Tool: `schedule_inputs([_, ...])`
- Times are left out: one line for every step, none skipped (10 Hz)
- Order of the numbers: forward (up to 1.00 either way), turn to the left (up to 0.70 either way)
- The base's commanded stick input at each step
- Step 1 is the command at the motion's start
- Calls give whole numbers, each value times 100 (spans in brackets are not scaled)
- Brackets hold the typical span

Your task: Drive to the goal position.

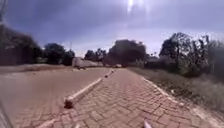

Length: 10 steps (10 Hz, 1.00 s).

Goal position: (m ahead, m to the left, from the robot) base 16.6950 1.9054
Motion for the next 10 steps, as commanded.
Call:
schedule_inputs([70, -35])
schedule_inputs([70, -35])
schedule_inputs([70, -35])
schedule_inputs([70, -22])
schedule_inputs([70, -5])
schedule_inputs([70, 0])
schedule_inputs([70, 0])
schedule_inputs([70, -2])
schedule_inputs([70, -6])
schedule_inputs([70, -26])
